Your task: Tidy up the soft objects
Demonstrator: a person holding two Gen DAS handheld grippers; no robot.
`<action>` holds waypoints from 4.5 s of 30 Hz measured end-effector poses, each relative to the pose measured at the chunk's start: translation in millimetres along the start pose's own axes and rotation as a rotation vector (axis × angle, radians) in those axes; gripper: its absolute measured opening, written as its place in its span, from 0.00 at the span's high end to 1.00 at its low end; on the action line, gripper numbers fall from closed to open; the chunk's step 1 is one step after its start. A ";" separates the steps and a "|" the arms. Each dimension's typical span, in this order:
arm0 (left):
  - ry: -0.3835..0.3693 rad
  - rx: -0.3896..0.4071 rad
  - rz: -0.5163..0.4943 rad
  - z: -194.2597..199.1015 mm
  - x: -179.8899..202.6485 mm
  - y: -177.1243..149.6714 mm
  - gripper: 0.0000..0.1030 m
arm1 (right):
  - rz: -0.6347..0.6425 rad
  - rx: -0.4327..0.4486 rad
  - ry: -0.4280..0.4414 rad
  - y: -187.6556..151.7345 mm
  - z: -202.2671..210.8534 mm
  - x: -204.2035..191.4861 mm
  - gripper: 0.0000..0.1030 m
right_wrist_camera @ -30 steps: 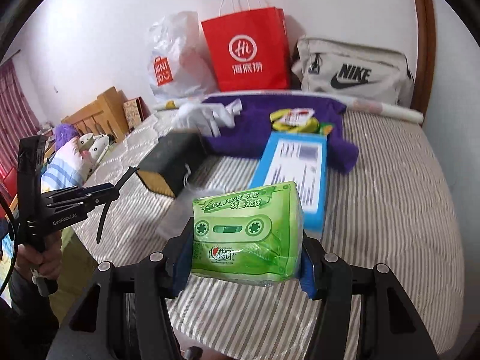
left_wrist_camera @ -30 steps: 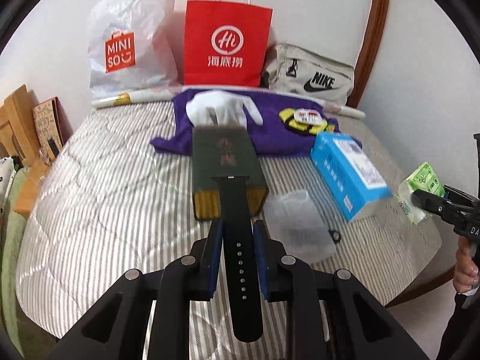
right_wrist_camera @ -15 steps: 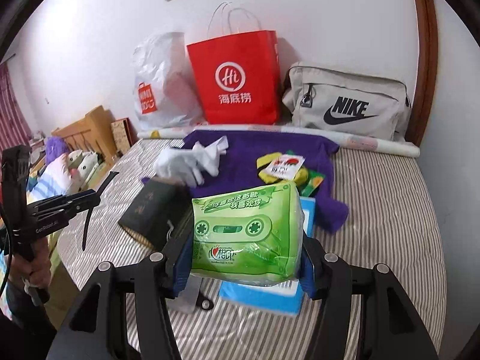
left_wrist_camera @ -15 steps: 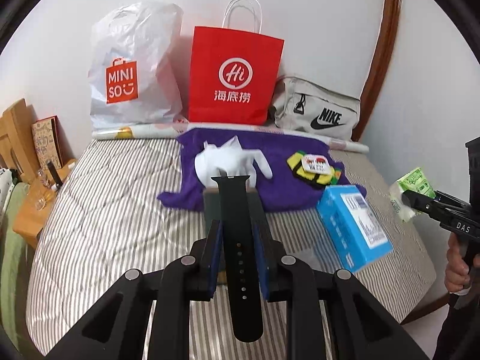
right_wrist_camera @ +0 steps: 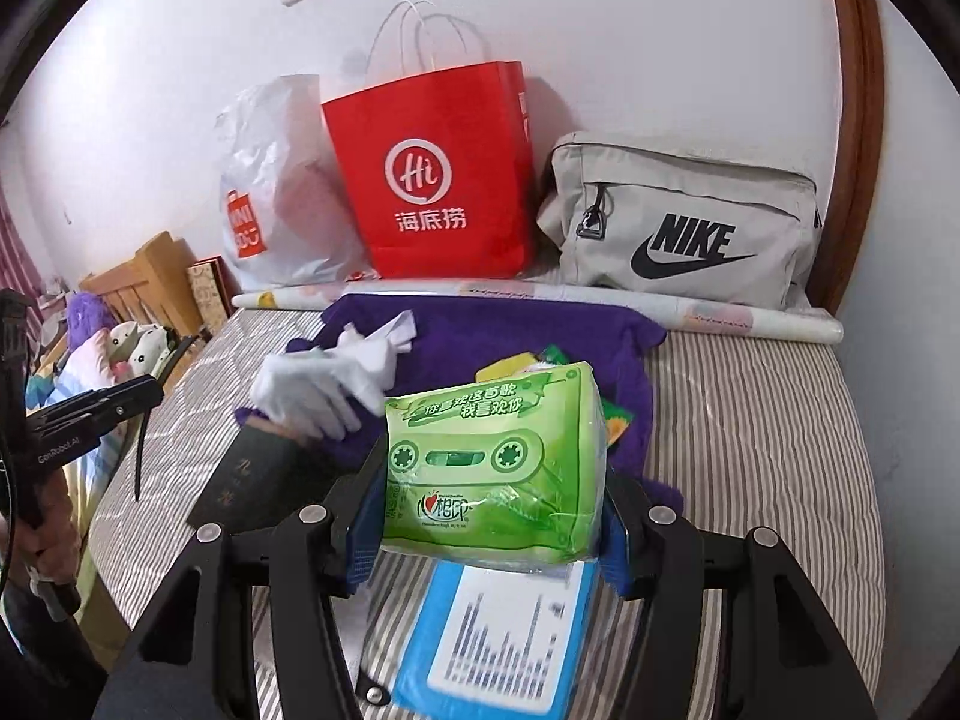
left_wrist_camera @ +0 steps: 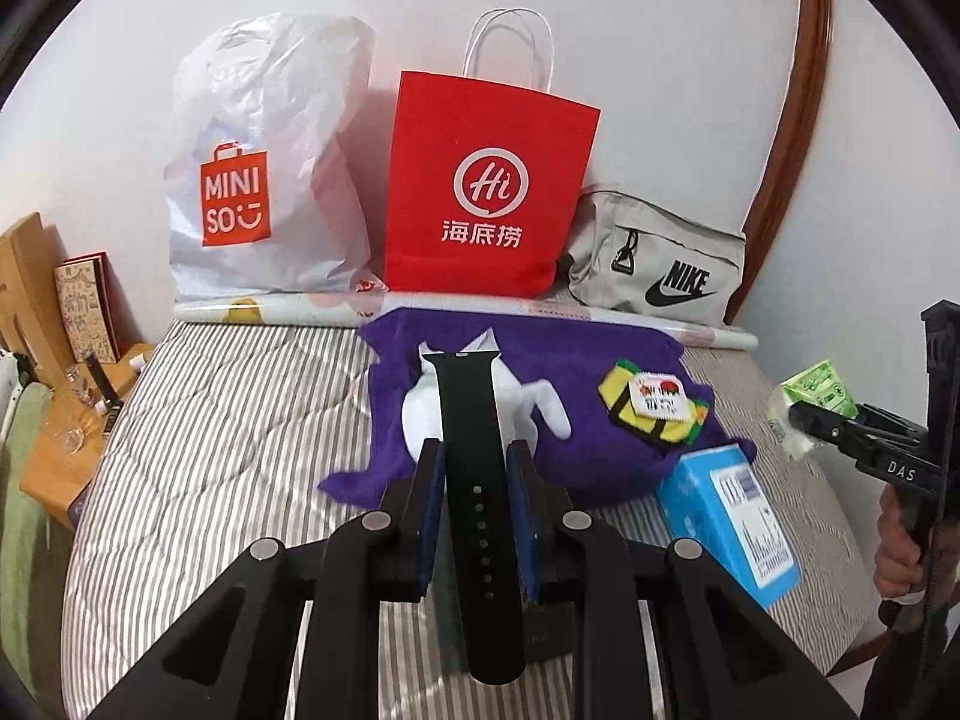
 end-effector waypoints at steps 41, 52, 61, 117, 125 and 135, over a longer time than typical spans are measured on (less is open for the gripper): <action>-0.159 -0.199 0.019 -153.6 32.1 61.1 0.80 | 0.102 -0.190 0.069 44.8 -159.7 8.5 0.43; -0.160 -0.269 0.041 -184.2 33.0 53.5 0.80 | 0.112 -0.249 0.049 37.7 -179.4 16.3 0.38; -0.172 -0.249 0.007 -167.6 39.6 56.3 0.47 | 0.079 -0.248 0.066 40.0 -167.2 18.1 0.18; -0.090 -0.436 0.019 -61.1 89.3 -156.8 0.44 | 0.089 -0.134 0.181 -165.8 33.3 -11.9 0.19; -0.013 -0.440 -0.038 -74.5 117.0 -157.0 0.17 | 0.070 -0.164 0.221 -185.5 21.3 6.4 0.19; 0.110 -0.367 -0.121 -77.5 129.0 -158.8 0.44 | 0.036 -0.169 0.224 -194.1 23.7 10.4 0.19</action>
Point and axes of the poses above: each gripper's, at about its wrist camera, not at the fingertips, and z roughly against the way its jaws point, x to its right, y to its top, the point moved 4 cm from there along -z, roughly the way its jaws point, and after that the axes turned 1 degree about -x, right-handed, at the moved point
